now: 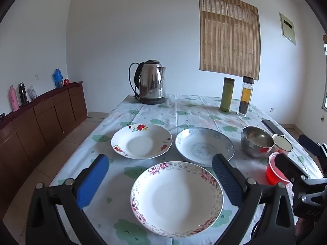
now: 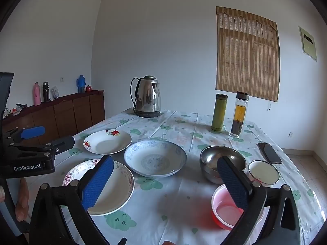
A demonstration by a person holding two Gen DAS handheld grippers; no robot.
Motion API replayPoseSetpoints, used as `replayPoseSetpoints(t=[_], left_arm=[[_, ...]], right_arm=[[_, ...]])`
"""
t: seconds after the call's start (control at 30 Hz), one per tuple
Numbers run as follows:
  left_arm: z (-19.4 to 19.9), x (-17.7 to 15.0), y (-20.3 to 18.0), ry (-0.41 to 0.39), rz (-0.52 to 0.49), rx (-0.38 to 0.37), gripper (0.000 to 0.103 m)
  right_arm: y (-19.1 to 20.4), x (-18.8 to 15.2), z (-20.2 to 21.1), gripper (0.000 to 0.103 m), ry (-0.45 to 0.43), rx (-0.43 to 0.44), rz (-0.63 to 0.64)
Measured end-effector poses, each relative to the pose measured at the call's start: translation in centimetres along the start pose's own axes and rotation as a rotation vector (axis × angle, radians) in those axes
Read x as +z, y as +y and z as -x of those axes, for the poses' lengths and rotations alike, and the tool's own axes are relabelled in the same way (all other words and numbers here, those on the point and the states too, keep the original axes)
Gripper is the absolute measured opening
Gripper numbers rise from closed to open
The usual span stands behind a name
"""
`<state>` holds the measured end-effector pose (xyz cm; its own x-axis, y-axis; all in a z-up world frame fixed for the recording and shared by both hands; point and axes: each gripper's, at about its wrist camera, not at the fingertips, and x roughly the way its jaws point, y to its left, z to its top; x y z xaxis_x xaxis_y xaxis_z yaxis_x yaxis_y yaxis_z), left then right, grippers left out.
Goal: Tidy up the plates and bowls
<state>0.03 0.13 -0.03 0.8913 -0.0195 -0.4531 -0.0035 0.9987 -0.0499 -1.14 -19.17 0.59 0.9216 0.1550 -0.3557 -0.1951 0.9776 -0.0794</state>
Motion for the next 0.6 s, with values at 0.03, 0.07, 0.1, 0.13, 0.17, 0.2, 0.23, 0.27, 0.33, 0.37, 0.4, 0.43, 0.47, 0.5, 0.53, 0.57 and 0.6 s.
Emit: replayPoseSetpoints(t=[0.03,0.07,0.1,0.13,0.17,0.2,0.23,0.27,0.33,0.37,0.4,0.43,0.47,0.5,0.53,0.57,0.6], left_arm=[[0.01,0.01,0.05,-0.001,-0.001,0.001,0.103],[0.03,0.01,0.11,-0.002,-0.003,-0.003,0.103],[-0.01,0.01,-0.09,0.002,-0.016,-0.003,0.103],[-0.01,0.02,-0.13,0.001,-0.021,-0.002,0.103],[-0.25,0.18,-0.19,-0.001,-0.024,0.001,0.103],[-0.55,0.17,-0.26,-0.002,-0.027,-0.001,0.103],[-0.38,0.18,-0.20,-0.004,-0.030,-0.003,0.103],[-0.33,0.17,-0.11,-0.005,-0.031,-0.002,0.103],[-0.49,0.26,-0.17,-0.004,-0.035,0.001,0.103],[-0.57,0.31,-0.12,-0.005,-0.035,0.003,0.103],[-0.48,0.23,-0.22,-0.008,-0.035,0.006,0.103],[-0.40,0.04,-0.32,-0.010,-0.032,0.008,0.103],[-0.16,0.02,-0.20,-0.012,-0.029,0.007,0.103],[0.03,0.02,-0.12,-0.013,-0.029,0.008,0.103],[0.03,0.03,-0.10,-0.013,-0.028,0.009,0.103],[0.07,0.06,-0.04,-0.014,-0.028,0.009,0.103],[0.08,0.08,-0.02,-0.013,-0.028,0.008,0.103]], right_arm=[[0.00,0.00,0.00,0.102,0.000,0.000,0.000],[-0.02,-0.01,-0.02,0.102,-0.002,-0.001,0.001],[-0.05,-0.01,-0.04,0.102,-0.002,0.000,-0.001],[-0.07,-0.02,-0.06,0.102,-0.003,0.000,-0.003],[-0.07,-0.01,-0.08,0.102,-0.003,0.000,-0.004],[-0.06,-0.01,-0.10,0.102,-0.003,0.000,-0.005],[-0.04,-0.01,-0.11,0.102,-0.004,0.000,-0.005],[-0.01,-0.02,-0.11,0.102,-0.005,0.000,-0.006],[0.06,-0.05,-0.09,0.102,-0.005,0.002,-0.007],[-0.57,-0.30,-0.18,0.102,0.004,0.003,-0.011],[-0.52,-0.29,-0.11,0.102,0.004,0.001,-0.011],[-0.46,-0.27,-0.03,0.102,0.004,0.001,-0.010],[-0.39,-0.24,0.05,0.102,0.004,0.002,-0.010],[-0.29,-0.29,0.00,0.102,0.006,0.003,-0.009],[-0.18,-0.36,-0.30,0.102,0.007,0.003,-0.008],[-0.13,-0.33,-0.27,0.102,0.007,0.004,-0.007],[-0.07,-0.30,-0.24,0.102,0.006,0.005,-0.007]])
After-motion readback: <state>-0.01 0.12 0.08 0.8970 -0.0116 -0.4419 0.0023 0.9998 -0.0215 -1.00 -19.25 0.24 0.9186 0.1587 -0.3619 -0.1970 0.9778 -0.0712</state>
